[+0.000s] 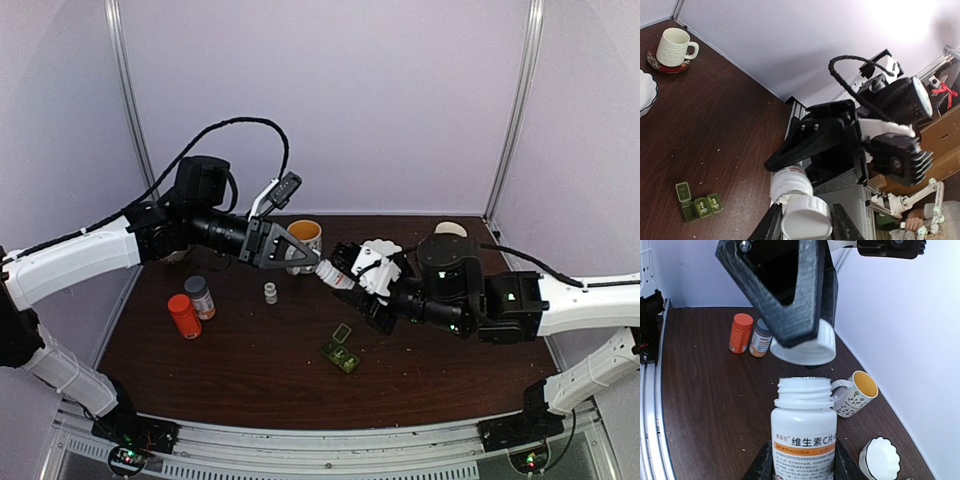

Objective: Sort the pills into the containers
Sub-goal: Unscrew the lid of the pill bottle from the pill bottle, then place the lid of the pill bottle at the center of the board, then hold the pill bottle.

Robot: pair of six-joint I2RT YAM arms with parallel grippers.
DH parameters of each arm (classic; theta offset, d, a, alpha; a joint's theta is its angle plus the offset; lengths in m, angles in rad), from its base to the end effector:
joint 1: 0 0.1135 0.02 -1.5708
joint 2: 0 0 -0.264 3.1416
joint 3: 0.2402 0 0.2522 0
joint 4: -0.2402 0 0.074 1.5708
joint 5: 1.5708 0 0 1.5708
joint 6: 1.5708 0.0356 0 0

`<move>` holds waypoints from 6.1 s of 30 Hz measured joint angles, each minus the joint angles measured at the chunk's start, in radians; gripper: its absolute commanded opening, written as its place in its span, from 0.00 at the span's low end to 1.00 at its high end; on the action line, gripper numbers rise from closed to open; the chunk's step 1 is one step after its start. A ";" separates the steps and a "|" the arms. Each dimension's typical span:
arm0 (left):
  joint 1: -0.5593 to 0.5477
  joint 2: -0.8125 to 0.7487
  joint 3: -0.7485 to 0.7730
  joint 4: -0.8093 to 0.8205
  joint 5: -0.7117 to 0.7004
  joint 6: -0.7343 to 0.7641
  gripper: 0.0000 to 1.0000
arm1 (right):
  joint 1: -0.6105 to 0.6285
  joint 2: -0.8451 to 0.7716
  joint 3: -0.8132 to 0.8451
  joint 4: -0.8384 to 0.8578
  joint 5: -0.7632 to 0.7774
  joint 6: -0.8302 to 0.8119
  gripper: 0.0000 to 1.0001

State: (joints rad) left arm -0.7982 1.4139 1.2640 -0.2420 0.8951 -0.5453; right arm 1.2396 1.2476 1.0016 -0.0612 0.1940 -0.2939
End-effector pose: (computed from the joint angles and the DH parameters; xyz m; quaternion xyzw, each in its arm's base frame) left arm 0.2027 -0.2477 0.3602 0.3332 0.7131 -0.5935 0.1684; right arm 0.1015 0.2741 0.3294 -0.5160 0.6181 0.1981 0.5589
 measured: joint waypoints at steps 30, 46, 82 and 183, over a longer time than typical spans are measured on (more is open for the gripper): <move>0.055 0.264 -0.174 -0.237 -0.593 0.089 0.00 | 0.003 -0.179 -0.390 0.433 0.084 0.121 0.00; 0.055 0.332 -0.241 -0.216 -0.766 0.103 0.42 | -0.007 -0.146 -0.436 0.515 0.031 0.212 0.00; 0.093 -0.023 -0.462 0.578 -0.029 -0.342 0.98 | -0.034 -0.188 -0.485 0.555 -0.040 0.277 0.00; -0.171 0.053 -0.348 0.697 -0.359 -0.435 0.00 | -0.012 -0.031 -0.320 0.499 -0.020 0.237 0.35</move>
State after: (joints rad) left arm -0.9695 1.4666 0.9165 0.4545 0.5358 -0.9798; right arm 1.2274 1.2163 0.6819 0.4381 0.1738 -0.0574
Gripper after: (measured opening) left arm 0.307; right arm 0.339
